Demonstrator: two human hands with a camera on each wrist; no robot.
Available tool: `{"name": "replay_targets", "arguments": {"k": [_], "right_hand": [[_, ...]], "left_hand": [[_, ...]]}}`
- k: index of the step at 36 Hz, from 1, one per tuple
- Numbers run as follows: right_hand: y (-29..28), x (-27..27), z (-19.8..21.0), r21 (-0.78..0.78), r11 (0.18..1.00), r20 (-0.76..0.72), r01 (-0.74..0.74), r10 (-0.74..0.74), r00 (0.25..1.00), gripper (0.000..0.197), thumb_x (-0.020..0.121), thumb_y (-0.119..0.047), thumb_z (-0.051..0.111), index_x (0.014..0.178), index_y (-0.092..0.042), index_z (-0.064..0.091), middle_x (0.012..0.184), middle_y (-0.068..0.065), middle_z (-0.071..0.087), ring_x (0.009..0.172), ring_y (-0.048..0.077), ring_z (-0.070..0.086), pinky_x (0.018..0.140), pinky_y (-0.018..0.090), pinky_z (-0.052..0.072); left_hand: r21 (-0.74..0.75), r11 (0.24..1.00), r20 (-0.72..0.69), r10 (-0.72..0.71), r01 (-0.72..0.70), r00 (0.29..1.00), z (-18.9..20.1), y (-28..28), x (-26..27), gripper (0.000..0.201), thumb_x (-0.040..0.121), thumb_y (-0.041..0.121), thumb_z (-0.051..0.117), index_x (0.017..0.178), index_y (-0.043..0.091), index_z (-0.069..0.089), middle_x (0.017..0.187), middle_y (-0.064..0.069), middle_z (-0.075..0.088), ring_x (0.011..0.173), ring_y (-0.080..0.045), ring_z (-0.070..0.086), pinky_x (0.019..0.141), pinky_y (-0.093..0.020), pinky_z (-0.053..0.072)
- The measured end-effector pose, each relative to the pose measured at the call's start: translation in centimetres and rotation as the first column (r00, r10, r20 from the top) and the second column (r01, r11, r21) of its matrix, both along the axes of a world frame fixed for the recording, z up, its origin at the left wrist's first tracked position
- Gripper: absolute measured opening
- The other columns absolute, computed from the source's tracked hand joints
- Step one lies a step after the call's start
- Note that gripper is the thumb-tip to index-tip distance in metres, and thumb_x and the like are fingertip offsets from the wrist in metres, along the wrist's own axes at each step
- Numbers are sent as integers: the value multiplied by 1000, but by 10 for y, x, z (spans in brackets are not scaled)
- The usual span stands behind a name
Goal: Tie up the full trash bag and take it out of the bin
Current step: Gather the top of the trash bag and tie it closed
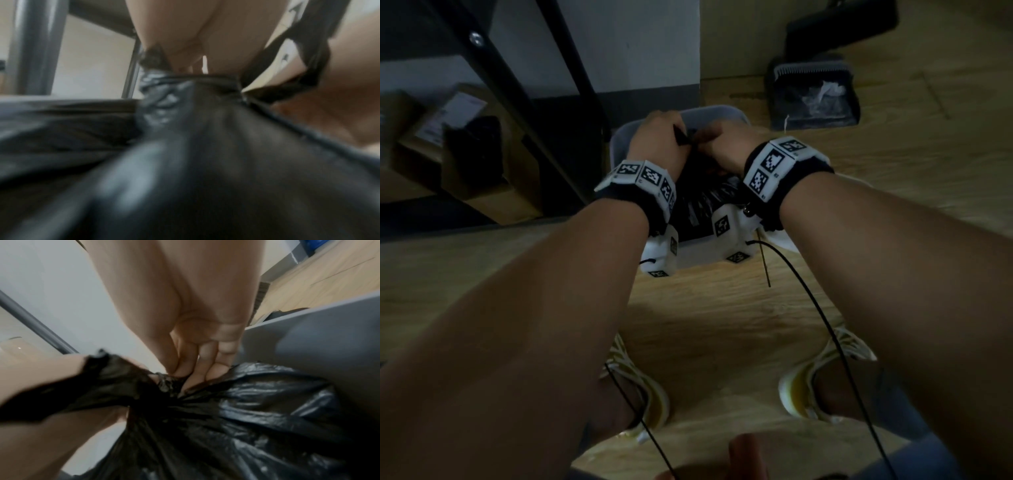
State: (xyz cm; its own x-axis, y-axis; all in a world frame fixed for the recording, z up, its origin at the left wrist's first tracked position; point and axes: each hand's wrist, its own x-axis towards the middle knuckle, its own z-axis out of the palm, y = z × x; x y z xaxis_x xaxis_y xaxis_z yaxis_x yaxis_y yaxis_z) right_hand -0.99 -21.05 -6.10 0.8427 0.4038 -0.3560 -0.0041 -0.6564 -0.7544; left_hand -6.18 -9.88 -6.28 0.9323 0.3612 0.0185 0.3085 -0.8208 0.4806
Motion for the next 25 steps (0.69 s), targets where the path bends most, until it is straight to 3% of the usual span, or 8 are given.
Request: {"name": "replay_targets", "arguments": {"k": [4,6,8,12,13,18,21,25], "right_hand": [[2,0,1,-35,997,21,-68,69,997,33,94,-12,52,127,-14,60,119,8,66,62,2,54,38,6,41],[8,0,10,-71,992,-37,-104,102,994,37,98,-15,48,134,-10,55,122,9,63,82,12,64,63,11,52],[10,0,16,-106,986,-77,-129,121,990,41,102,-19,42,140,-7,48,138,13,53,110,24,59,88,27,45],[5,-2,6,-136,982,39,-130,136,990,31,93,-13,55,122,-12,64,123,10,66,75,11,61,60,15,46],[5,-3,3,-134,986,61,-102,111,992,29,91,-11,56,118,-13,66,120,9,68,72,10,59,61,14,46],[9,-10,5,-249,967,184,-52,100,978,32,91,-17,50,120,-15,65,123,8,64,114,25,60,86,26,45],[8,-17,1,-381,925,271,-12,124,955,34,91,-20,47,121,-16,61,123,10,62,117,31,57,100,44,46],[4,-21,-5,-461,887,348,31,148,926,33,94,-22,46,123,-15,60,126,11,60,120,32,54,101,46,40]], "left_hand": [[-5,1000,-11,-9,9,1000,4,1,0,23,91,21,54,107,11,66,118,-13,64,109,-29,60,86,-30,45],[-1,1000,-3,-6,6,1000,7,2,-1,23,91,25,53,100,12,70,111,-10,69,103,-26,63,79,-25,43],[-20,1000,-19,-9,8,1000,11,3,-4,26,91,30,55,95,14,74,104,-8,72,97,-25,66,74,-23,41],[-80,996,-53,-37,33,998,13,7,-10,24,90,26,59,102,15,76,109,-6,73,101,-22,66,84,-21,44],[-96,995,-54,-39,34,998,14,9,-12,23,89,25,61,104,15,76,110,-6,73,102,-22,66,87,-22,45],[-189,981,-115,11,-32,993,13,15,-18,26,87,26,66,106,11,75,110,-7,73,103,-22,65,85,-22,45],[-231,965,-154,86,-120,984,9,22,-24,24,88,18,62,108,10,73,111,-7,72,107,-24,65,77,-23,42],[-225,961,-199,116,-160,973,6,29,-33,23,84,18,66,105,11,73,110,-8,72,108,-25,65,78,-23,43]]}}
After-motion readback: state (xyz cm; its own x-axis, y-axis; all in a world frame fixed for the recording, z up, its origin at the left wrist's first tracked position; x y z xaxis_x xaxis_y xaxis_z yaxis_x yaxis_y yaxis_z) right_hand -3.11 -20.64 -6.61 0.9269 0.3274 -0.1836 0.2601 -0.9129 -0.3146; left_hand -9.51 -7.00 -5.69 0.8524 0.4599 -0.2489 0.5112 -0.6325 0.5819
